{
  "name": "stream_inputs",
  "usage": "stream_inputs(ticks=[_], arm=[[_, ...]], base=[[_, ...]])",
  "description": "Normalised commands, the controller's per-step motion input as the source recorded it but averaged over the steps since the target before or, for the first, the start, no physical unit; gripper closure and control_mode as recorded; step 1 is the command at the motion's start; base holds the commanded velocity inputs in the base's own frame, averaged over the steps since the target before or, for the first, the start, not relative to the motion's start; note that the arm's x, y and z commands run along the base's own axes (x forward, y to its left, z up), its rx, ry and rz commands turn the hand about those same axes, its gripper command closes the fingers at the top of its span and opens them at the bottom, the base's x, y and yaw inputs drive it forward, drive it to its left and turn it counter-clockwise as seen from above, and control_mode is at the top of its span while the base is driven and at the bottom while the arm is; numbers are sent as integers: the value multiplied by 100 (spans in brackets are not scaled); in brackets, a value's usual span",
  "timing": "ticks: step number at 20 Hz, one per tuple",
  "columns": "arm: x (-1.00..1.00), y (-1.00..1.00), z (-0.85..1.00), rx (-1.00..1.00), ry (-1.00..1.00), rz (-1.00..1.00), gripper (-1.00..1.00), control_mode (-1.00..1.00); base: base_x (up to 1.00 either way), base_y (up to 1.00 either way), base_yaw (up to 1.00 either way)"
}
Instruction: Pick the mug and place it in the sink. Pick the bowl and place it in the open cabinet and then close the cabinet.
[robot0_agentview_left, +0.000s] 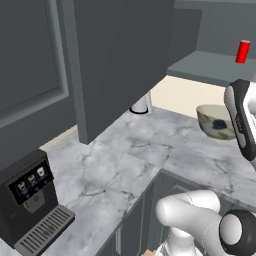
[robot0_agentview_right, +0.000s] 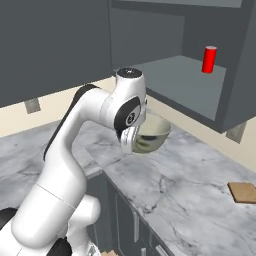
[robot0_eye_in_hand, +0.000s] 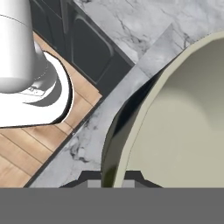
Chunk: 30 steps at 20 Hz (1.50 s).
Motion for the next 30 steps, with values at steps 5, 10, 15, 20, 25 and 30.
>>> stream_inputs(ticks=[5,10,15,20,25,30], arm=[[0,0,0,0,0,0,100,100],[-30,-1,9,0,-10,0,100,-100],[-49,2,31,-3,-17,0,100,-100],[-34,1,46,-4,-4,0,100,-100],[-20,1,52,-2,0,0,100,-100],[-18,6,50,-6,-1,0,100,-100]], base=[[14,-8,0],[0,0,0],[0,0,0],[0,0,0],[0,0,0],[0,0,0]])
